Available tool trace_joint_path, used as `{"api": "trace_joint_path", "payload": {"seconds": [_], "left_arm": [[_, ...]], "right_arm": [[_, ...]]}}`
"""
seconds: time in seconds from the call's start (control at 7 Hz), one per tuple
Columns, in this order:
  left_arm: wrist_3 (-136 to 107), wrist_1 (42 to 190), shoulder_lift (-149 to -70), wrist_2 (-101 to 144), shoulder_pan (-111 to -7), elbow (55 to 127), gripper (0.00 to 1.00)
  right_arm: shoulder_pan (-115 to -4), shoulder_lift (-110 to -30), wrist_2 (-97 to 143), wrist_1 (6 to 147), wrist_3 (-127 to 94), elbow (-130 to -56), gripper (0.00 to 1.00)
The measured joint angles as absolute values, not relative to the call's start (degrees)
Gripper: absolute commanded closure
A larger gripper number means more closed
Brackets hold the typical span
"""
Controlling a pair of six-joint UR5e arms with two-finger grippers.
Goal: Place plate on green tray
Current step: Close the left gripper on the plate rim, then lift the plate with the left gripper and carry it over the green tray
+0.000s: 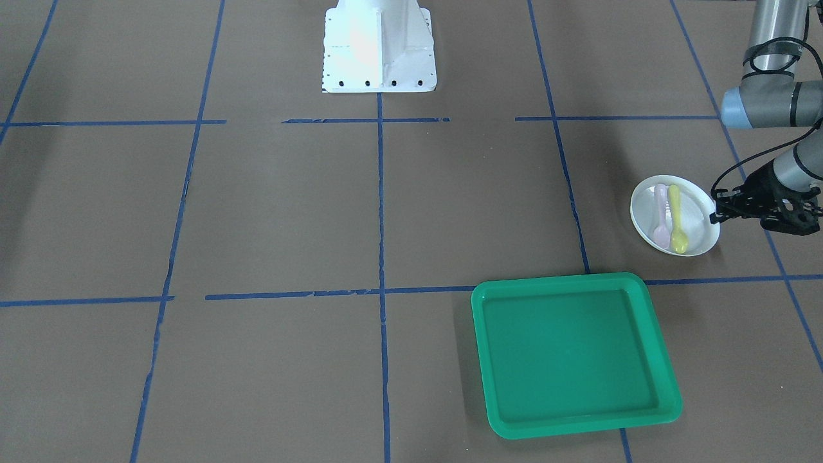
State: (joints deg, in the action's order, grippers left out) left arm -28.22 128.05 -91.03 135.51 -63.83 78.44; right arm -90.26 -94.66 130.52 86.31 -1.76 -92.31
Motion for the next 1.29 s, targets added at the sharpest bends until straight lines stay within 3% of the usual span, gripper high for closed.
{"api": "trace_joint_path", "payload": {"seconds": [0.86,1.29], "left_arm": [[-26.38,123.87,-91.48,153.13,-69.09,78.43,1.00],[-36.82,122.86,-99.43,154.43,-70.46,78.48,1.00]], "right_arm": [[-90.26,-94.66,130.52,86.31,-1.76,-92.33,0.00],[-90.26,-94.66,130.52,86.31,-1.72,-92.34,0.00]]}}
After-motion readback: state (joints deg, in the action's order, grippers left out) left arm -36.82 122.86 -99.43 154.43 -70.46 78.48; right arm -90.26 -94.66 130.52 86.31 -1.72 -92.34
